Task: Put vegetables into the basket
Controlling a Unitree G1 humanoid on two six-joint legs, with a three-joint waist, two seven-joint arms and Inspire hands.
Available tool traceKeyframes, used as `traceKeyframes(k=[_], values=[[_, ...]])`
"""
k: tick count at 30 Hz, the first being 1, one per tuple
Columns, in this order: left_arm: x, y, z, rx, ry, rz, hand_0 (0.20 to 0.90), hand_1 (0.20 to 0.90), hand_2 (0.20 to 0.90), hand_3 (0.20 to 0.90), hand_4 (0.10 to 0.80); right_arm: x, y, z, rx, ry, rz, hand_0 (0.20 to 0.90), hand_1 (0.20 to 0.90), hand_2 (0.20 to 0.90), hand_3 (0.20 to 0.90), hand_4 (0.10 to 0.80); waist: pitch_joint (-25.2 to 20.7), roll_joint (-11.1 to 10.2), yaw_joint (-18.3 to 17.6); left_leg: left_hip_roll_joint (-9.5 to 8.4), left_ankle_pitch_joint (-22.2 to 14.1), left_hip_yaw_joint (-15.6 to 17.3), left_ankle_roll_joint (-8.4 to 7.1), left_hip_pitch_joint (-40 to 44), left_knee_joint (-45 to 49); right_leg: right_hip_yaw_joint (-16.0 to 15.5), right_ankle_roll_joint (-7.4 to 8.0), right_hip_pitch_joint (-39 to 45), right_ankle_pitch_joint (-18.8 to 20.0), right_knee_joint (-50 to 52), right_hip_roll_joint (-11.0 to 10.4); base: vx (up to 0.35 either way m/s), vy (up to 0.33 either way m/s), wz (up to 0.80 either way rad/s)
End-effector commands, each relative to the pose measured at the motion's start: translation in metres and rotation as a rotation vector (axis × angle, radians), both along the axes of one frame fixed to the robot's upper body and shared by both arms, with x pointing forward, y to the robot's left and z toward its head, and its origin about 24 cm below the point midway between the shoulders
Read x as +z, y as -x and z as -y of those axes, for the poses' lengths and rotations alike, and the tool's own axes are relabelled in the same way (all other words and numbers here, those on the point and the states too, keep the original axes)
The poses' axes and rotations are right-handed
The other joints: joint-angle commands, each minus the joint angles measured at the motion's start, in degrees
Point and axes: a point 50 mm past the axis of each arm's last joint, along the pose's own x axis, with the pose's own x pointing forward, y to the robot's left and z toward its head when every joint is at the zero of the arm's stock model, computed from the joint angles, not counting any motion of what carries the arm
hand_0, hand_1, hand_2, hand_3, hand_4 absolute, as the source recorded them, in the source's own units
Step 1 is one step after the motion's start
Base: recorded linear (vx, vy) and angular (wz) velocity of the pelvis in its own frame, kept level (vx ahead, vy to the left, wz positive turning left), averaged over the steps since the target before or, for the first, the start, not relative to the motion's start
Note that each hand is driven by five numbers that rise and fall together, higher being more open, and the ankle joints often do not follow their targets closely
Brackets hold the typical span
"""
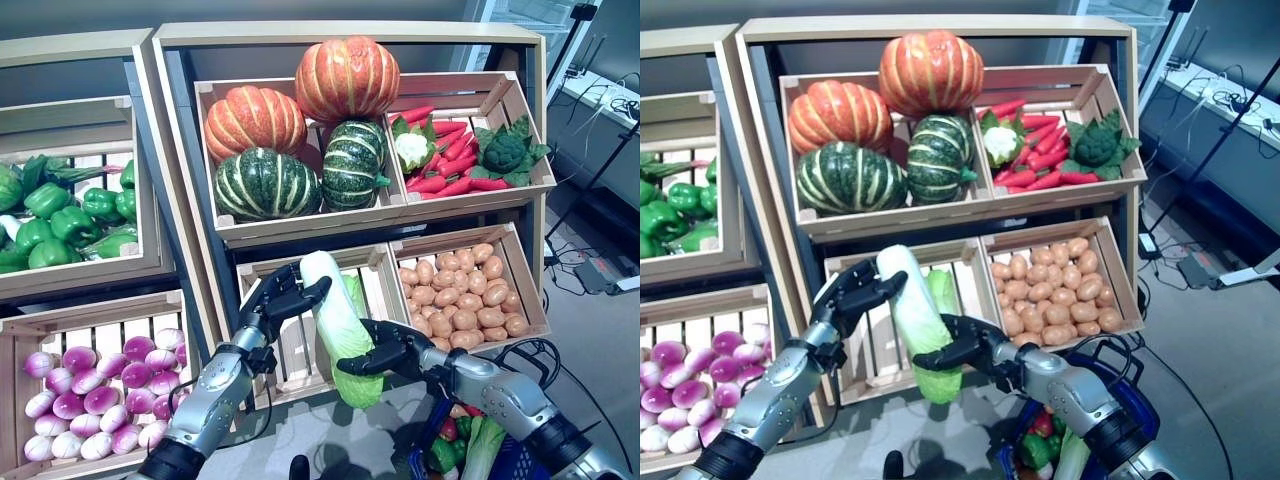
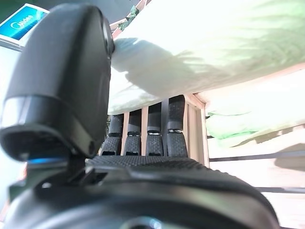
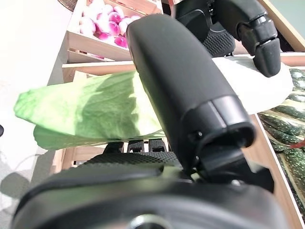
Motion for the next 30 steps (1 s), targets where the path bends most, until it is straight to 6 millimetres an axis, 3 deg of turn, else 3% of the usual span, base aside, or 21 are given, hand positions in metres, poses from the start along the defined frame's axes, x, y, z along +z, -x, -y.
traceKeyframes(k=[1,2,16,25,26,28,30], values=[[0.067,-0.029,0.044,-0.172,0.134,0.312,0.300,0.300,0.300,0.300,0.400,0.048,-0.010,-0.049,0.145,-0.209,0.144,0.328,0.328,0.328,0.328,0.419,-3.3,-0.9,1.0,1.24,-9.6,0.0,-2.00,6.2,0.1,2.0,0.42,-5.2,8.8,-1.0,-3.7,0.000,0.000,0.00],[0.067,-0.029,0.045,-0.174,0.133,0.309,0.300,0.300,0.300,0.300,0.400,0.047,-0.008,-0.050,0.164,-0.215,0.131,0.300,0.300,0.300,0.300,0.400,-3.4,-0.9,1.0,1.19,-9.7,-0.1,-1.97,6.3,0.1,2.0,0.40,-5.2,8.8,-1.0,-3.7,0.000,0.000,0.00],[0.062,-0.027,0.042,-0.180,0.108,0.271,0.300,0.300,0.300,0.300,0.400,0.047,-0.008,-0.048,0.146,-0.268,0.128,0.300,0.300,0.300,0.300,0.400,-3.6,-0.9,1.1,1.25,-9.6,0.0,-1.85,6.4,0.1,2.3,0.28,-5.1,8.7,-1.0,-3.6,0.000,0.000,0.00],[0.053,-0.025,0.029,-0.163,0.093,0.235,0.300,0.300,0.300,0.300,0.400,0.071,-0.017,-0.030,0.027,-0.438,0.261,0.300,0.300,0.300,0.300,0.400,-3.4,-0.6,1.1,1.46,-9.6,0.0,-2.03,6.4,0.1,2.6,0.30,-5.1,8.6,-1.0,-3.4,-0.001,-0.004,0.00],[0.052,-0.024,0.025,-0.151,0.088,0.234,0.453,0.453,0.453,0.453,0.502,0.079,-0.020,-0.022,-0.029,-0.481,0.300,0.300,0.300,0.300,0.300,0.400,-3.4,-0.5,1.0,1.51,-9.7,0.0,-2.07,6.4,0.1,2.6,0.35,-5.2,8.7,-1.0,-3.3,0.000,0.000,0.00],[0.051,-0.023,0.021,-0.141,0.090,0.230,0.900,0.900,0.900,0.900,0.800,0.082,-0.021,-0.015,-0.068,-0.500,0.330,0.300,0.300,0.300,0.300,0.400,-3.3,-0.4,0.9,1.55,-9.8,0.1,-2.05,6.4,0.1,2.7,0.31,-5.2,8.6,-1.0,-3.3,0.000,0.000,0.00],[0.051,-0.022,0.016,-0.133,0.091,0.235,0.900,0.900,0.900,0.900,0.800,0.090,-0.022,-0.005,-0.111,-0.513,0.401,0.300,0.300,0.300,0.300,0.400,-3.2,-0.2,0.7,1.62,-9.8,0.1,-2.05,6.4,0.1,3.0,0.33,-5.4,8.5,-0.9,-3.1,0.000,0.000,0.00]])
